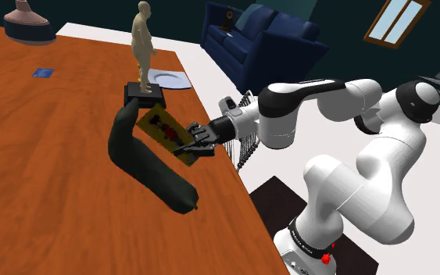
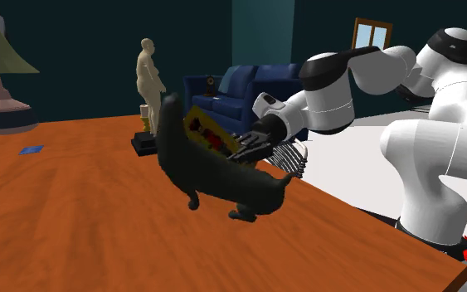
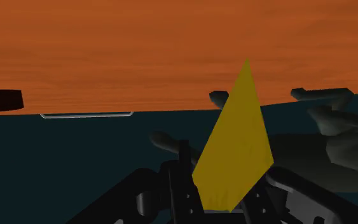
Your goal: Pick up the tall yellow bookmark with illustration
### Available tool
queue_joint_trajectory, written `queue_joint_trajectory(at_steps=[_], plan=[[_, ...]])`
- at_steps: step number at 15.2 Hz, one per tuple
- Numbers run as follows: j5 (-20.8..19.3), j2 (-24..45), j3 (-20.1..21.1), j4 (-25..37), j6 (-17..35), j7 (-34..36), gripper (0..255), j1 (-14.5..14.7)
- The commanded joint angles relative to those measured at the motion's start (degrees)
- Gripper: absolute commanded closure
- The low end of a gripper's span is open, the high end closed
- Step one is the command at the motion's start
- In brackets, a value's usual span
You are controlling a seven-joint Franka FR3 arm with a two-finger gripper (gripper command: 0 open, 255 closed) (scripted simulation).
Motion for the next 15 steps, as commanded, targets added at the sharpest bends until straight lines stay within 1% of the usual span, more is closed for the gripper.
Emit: queue_joint_trajectory(at_steps=[1,7,15], plan=[[0.0,0.0,-0.1,0.0,0.0,0.0,255,0.0],[0.0,0.1,0.1,0.0,-0.1,0.0,255,-0.1],[1.0,2.5,8.7,1.6,-5.1,6.4,255,-5.0]])
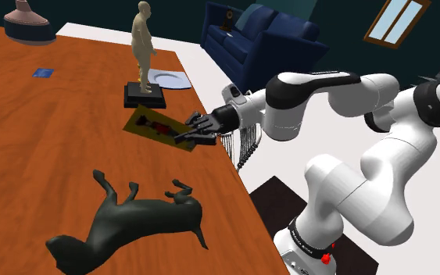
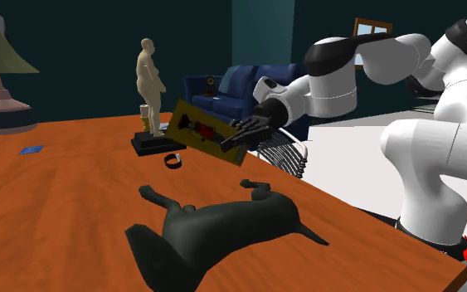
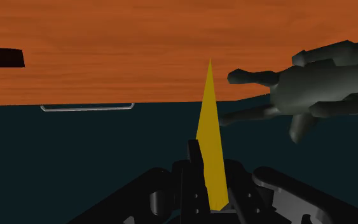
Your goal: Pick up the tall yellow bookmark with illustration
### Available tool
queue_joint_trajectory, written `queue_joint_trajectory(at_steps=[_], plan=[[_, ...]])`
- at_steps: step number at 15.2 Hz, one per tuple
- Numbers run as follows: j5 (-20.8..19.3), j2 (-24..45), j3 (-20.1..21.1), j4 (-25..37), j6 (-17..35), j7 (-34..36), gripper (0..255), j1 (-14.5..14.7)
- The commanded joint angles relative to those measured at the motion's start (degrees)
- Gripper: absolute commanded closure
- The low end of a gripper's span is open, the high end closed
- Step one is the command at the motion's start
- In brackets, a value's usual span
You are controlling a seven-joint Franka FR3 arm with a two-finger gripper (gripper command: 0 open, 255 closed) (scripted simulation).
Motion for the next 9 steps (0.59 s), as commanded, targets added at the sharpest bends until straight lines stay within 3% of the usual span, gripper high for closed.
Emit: queue_joint_trajectory(at_steps=[1,7,9], plan=[[0.1,0.5,1.8,0.5,-1.2,1.4,255,-1.1],[0.2,1.8,7.5,2.3,-5.0,6.1,255,-4.5],[0.2,1.8,7.6,2.3,-5.1,6.2,255,-4.6]])
